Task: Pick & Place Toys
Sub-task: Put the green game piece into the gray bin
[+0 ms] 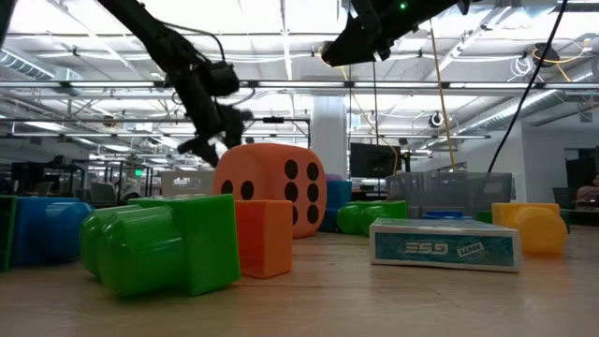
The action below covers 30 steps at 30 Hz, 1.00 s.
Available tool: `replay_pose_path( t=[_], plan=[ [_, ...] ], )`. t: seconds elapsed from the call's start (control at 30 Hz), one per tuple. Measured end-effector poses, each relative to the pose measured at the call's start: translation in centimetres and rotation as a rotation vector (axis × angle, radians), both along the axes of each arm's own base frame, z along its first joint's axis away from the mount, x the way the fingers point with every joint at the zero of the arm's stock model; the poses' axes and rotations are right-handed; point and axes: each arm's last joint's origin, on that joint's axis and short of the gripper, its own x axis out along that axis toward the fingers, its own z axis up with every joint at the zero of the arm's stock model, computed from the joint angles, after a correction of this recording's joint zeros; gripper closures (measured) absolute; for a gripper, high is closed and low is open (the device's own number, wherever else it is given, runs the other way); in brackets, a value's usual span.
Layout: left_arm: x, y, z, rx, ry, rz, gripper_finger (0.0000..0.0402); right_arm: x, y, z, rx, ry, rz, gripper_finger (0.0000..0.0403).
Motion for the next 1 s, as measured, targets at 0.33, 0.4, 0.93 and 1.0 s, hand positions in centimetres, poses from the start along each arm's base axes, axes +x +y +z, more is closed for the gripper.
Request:
replay_pose_path(
  t=[0.33,0.4,0.93,1.0],
  plan=[
    [-1.7,-4.0,6.6,-0.015,-0.24,-0.23,0.0147,0.1,0.2,0.1,0.098,-0.059,-0.025,0.0193],
    [-1.7,-5.3,7.6,-0.014,-0.271,-0.294,0.0147,0.1,0.4,0.1,0.152,-0.084,-0.037,0.0193],
    [2.6,-18.2,9.5,-0.033,-0.28,-0.737,0.0147,0.3,5.7,-0.7,0.482,-0.091,0.033,0.0193],
    [3.1,-20.2,9.5,-0.018,-0.27,-0.75,0.0147,-0.1,6.9,-1.4,0.471,0.007,0.055,0.0193]
  ],
)
